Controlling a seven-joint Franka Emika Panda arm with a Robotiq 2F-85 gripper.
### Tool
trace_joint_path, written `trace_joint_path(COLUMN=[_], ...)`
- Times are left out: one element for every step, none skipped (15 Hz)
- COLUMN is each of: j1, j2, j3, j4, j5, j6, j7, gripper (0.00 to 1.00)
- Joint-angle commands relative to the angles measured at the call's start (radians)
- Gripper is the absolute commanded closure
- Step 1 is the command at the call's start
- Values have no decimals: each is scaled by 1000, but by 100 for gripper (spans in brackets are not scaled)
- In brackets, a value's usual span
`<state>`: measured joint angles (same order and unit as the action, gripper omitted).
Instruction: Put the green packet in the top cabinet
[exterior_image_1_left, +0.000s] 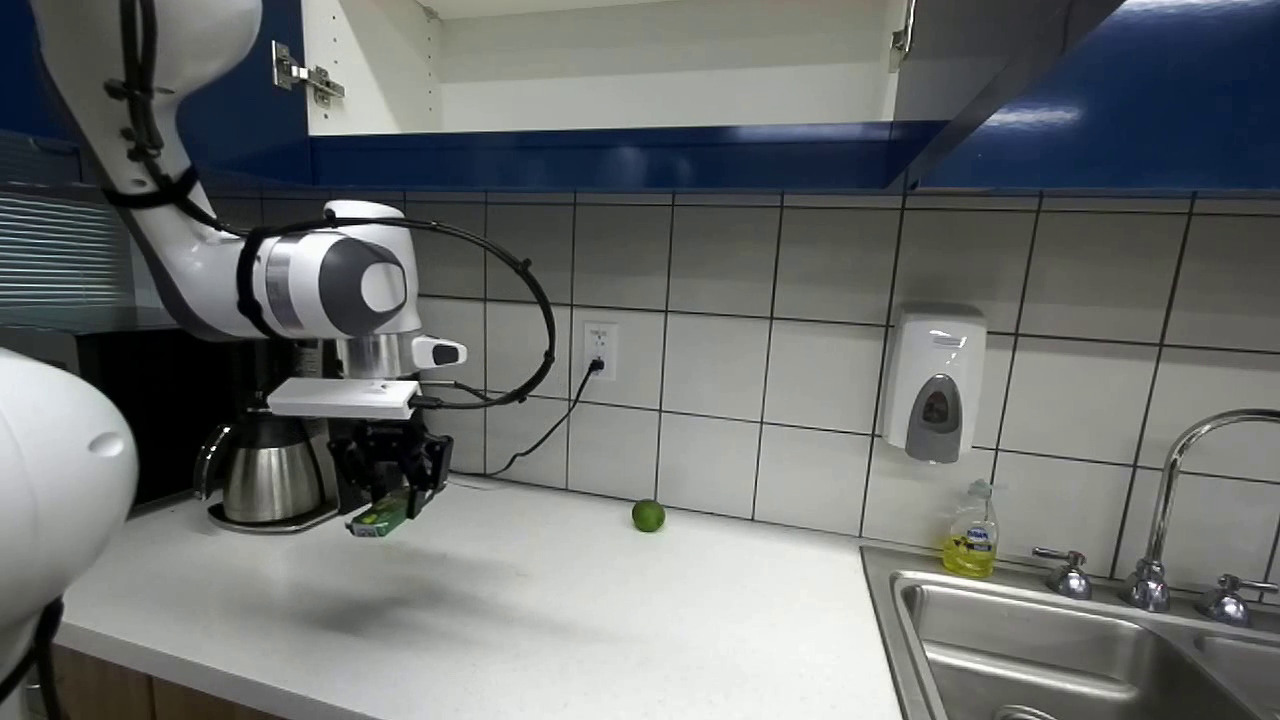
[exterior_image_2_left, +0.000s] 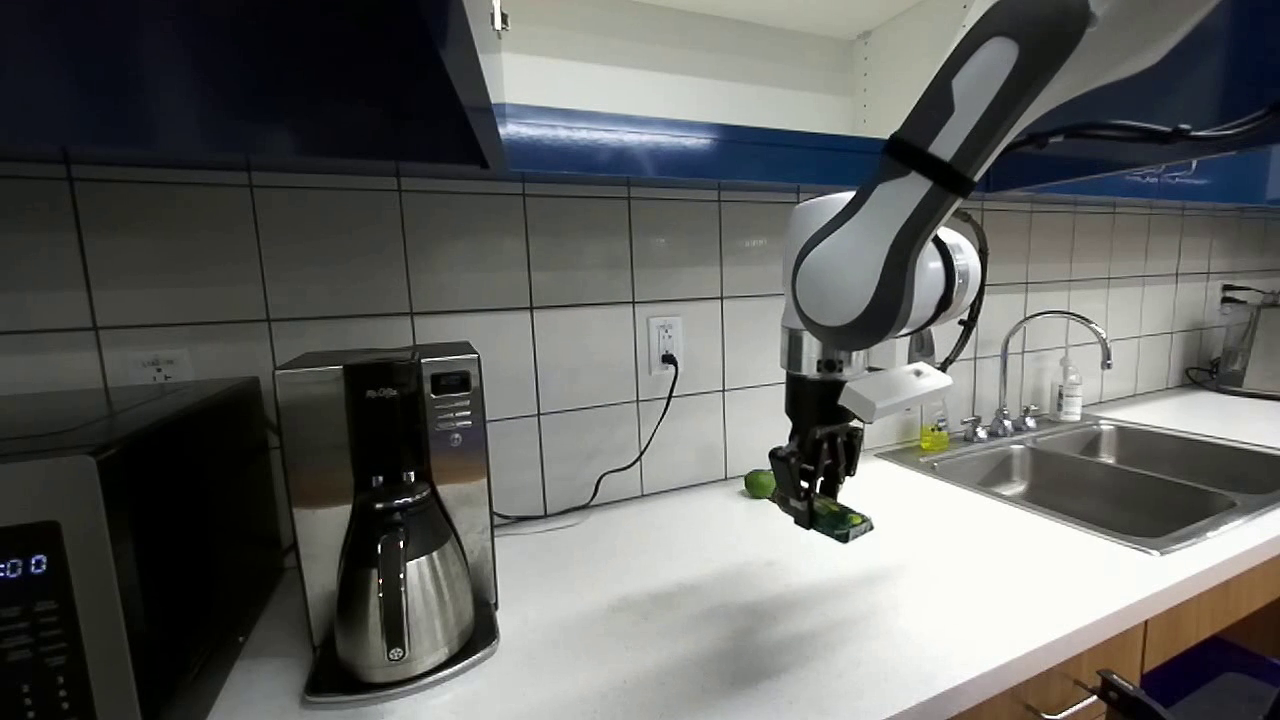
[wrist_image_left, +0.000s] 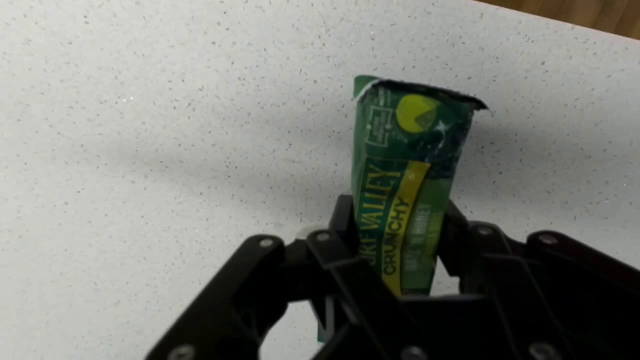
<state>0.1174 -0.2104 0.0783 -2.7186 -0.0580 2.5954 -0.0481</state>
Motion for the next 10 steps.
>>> trace_joint_path(j1=[9, 10, 11, 11, 11, 10, 6, 6, 4, -1], j2=[-160, -189, -216, -242, -265, -287, -309, -327, -348, -367], j3=[19, 23, 26, 28, 30, 32, 35, 36, 36, 40], j4=[-53, -55, -54, -53, -48, -43, -37, -32, -28, -23], j5=[1, -4, -8, -10, -10, -11, -15, -16, -16, -22], j6=[-51, -56, -62, -64, -69, -73, -75, -74, -71, -71], j7=[8, 13, 18, 23, 23, 22, 27, 26, 26, 31], gripper=[84, 84, 84, 84, 84, 84, 84, 84, 84, 84])
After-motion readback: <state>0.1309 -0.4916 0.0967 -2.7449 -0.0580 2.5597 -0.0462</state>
